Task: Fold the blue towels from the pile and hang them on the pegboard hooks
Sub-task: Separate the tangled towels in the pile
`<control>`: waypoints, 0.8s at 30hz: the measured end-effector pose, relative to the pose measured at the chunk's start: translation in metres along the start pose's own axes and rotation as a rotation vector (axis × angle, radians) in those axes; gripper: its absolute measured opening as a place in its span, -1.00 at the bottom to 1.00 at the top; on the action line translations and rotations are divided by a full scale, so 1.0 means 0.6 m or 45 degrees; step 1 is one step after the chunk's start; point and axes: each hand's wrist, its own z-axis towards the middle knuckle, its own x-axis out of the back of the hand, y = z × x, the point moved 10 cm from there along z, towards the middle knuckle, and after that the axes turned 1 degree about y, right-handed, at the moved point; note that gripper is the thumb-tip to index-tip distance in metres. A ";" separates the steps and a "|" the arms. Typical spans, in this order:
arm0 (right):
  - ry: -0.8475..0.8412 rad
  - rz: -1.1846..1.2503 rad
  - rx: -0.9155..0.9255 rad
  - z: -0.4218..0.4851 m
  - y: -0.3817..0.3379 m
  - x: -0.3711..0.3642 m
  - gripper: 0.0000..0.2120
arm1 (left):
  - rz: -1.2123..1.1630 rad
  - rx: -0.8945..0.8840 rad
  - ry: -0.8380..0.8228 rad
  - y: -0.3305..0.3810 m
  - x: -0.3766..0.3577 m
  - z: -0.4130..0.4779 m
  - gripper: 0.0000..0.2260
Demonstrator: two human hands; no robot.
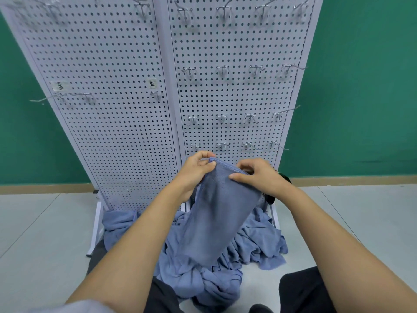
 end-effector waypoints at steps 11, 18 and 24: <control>0.179 -0.137 -0.012 0.005 -0.071 0.056 -0.88 | -0.262 0.210 0.246 -0.063 0.015 -0.016 -0.70; 0.311 -0.086 0.092 -0.015 -0.197 0.164 -0.87 | -0.268 0.396 0.260 -0.118 -0.014 -0.048 -0.55; 0.442 0.227 0.167 -0.034 -0.266 0.250 -0.87 | -0.709 0.875 0.164 -0.190 -0.058 -0.115 -0.63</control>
